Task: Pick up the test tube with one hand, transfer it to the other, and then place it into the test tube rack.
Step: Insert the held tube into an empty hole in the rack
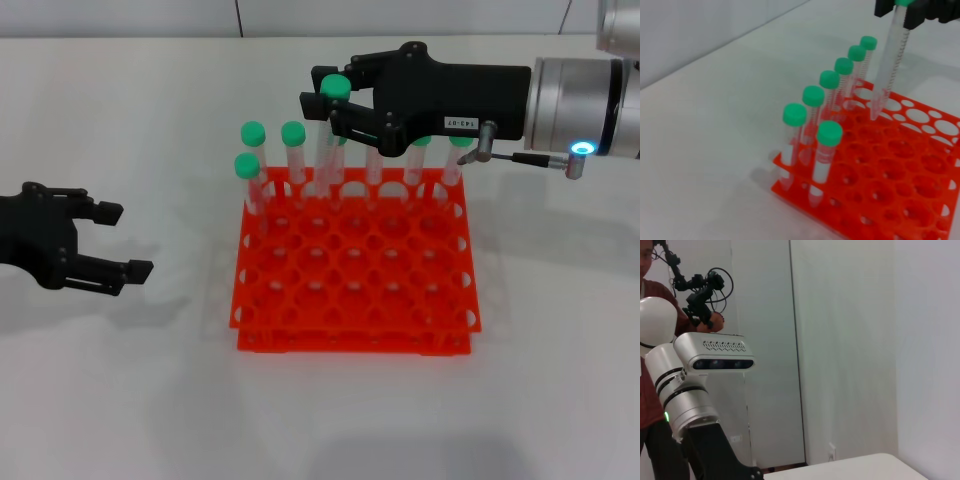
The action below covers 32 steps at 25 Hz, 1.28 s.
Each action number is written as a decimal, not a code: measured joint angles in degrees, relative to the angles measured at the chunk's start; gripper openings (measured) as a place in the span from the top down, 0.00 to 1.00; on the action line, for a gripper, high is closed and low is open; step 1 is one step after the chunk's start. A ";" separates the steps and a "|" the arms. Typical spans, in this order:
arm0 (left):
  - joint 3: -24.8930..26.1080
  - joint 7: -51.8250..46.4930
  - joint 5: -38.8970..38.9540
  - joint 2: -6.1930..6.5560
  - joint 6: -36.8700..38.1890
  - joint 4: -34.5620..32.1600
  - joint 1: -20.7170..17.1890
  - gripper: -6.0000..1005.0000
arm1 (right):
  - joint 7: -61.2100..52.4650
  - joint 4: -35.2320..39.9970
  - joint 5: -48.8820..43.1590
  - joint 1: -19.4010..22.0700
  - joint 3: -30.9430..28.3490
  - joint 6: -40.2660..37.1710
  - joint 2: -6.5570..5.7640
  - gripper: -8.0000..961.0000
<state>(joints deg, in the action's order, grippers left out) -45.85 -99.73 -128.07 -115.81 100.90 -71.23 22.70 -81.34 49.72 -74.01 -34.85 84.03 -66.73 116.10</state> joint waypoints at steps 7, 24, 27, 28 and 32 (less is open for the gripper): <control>-0.26 0.95 -0.15 -0.31 -2.31 0.88 0.32 0.13 | 0.02 -0.54 0.09 -0.19 0.47 1.91 0.10 0.72; -0.25 4.07 -3.15 -1.58 -4.86 4.46 -0.03 0.13 | 0.04 -0.92 2.52 -0.89 4.87 7.30 0.09 0.72; -0.27 4.09 -3.15 -1.61 -4.87 4.49 -0.03 0.13 | 0.10 -0.94 2.96 -1.21 7.22 10.37 0.09 0.72; -0.32 4.09 -3.16 -1.63 -4.87 4.53 -0.03 0.13 | 0.12 -0.94 3.18 -1.32 8.06 11.15 0.10 0.72; -0.46 4.10 -3.16 -1.70 -4.87 4.58 -0.03 0.13 | 1.48 -1.08 5.38 -1.43 11.02 12.87 0.10 0.72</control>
<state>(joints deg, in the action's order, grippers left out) -46.31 -95.62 -131.23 -117.52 96.04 -66.65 22.67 -79.85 48.64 -68.63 -36.28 95.04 -53.86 116.19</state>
